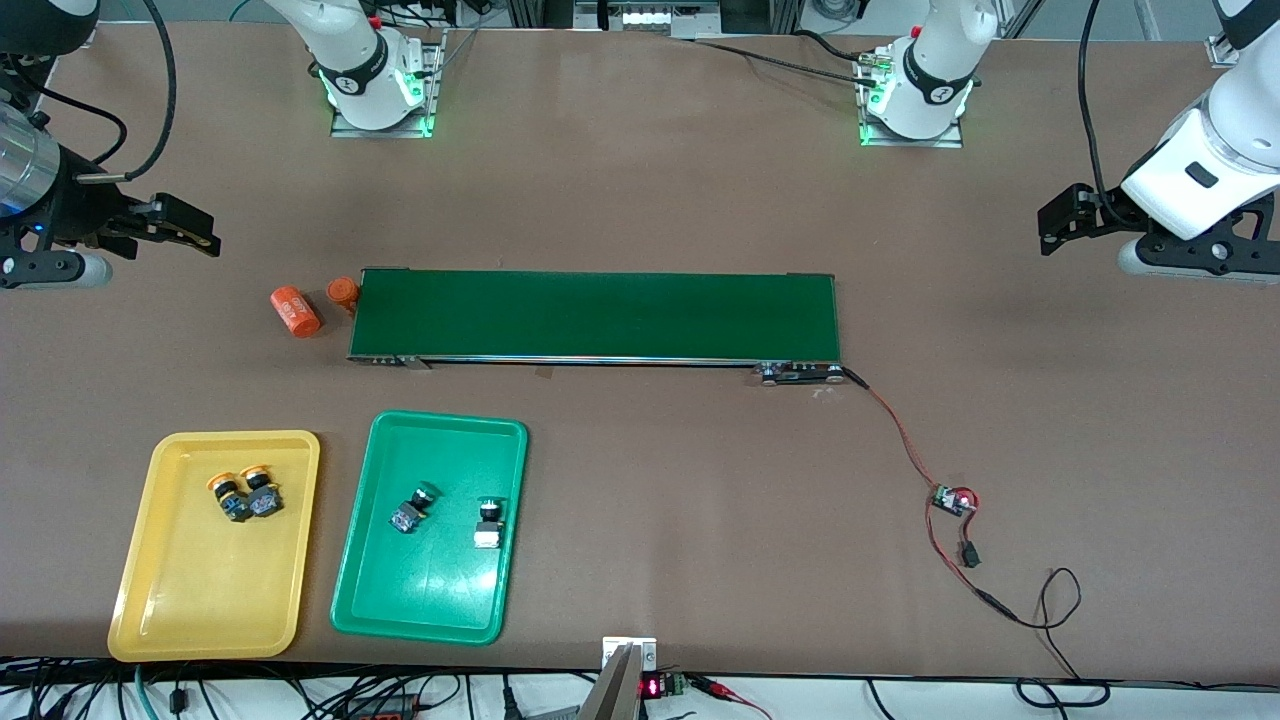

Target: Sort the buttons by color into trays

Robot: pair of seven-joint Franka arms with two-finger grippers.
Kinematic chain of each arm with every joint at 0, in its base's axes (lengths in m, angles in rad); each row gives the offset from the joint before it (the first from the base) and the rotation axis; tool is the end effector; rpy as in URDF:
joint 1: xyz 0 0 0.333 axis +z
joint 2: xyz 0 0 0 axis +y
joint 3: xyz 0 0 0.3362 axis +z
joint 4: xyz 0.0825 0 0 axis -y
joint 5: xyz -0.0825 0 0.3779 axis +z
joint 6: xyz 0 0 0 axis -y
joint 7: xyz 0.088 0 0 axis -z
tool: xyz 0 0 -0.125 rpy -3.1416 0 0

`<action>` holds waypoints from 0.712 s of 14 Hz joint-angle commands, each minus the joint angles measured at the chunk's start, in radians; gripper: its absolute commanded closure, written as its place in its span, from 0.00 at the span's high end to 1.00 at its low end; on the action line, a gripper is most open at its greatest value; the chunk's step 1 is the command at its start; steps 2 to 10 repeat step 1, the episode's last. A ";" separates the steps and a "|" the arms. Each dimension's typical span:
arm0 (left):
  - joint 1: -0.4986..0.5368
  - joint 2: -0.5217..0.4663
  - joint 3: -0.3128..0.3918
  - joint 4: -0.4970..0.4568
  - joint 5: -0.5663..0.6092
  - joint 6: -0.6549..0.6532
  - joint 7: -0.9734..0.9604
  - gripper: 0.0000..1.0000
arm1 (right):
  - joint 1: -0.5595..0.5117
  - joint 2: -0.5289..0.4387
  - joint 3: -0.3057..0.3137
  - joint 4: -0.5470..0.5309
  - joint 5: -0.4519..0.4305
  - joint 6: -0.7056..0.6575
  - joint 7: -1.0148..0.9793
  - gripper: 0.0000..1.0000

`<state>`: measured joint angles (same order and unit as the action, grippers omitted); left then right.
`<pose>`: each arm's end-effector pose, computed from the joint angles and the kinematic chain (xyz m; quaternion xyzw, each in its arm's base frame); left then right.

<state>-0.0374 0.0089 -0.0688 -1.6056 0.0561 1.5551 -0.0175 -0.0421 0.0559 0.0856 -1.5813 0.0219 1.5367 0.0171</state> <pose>0.5447 -0.0508 0.6046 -0.9982 0.0447 0.0279 0.0295 0.5581 0.0258 0.5883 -0.9986 -0.0131 0.0505 0.0118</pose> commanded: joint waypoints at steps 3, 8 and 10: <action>0.004 0.008 0.000 0.026 0.002 -0.021 0.001 1.00 | 0.001 -0.010 0.000 0.004 -0.016 -0.012 0.012 1.00; 0.004 0.008 0.000 0.026 0.002 -0.021 0.001 1.00 | 0.001 -0.010 0.000 0.004 -0.016 -0.012 0.012 1.00; 0.004 0.008 0.000 0.026 0.002 -0.021 0.001 1.00 | 0.001 -0.010 0.000 0.004 -0.016 -0.012 0.012 1.00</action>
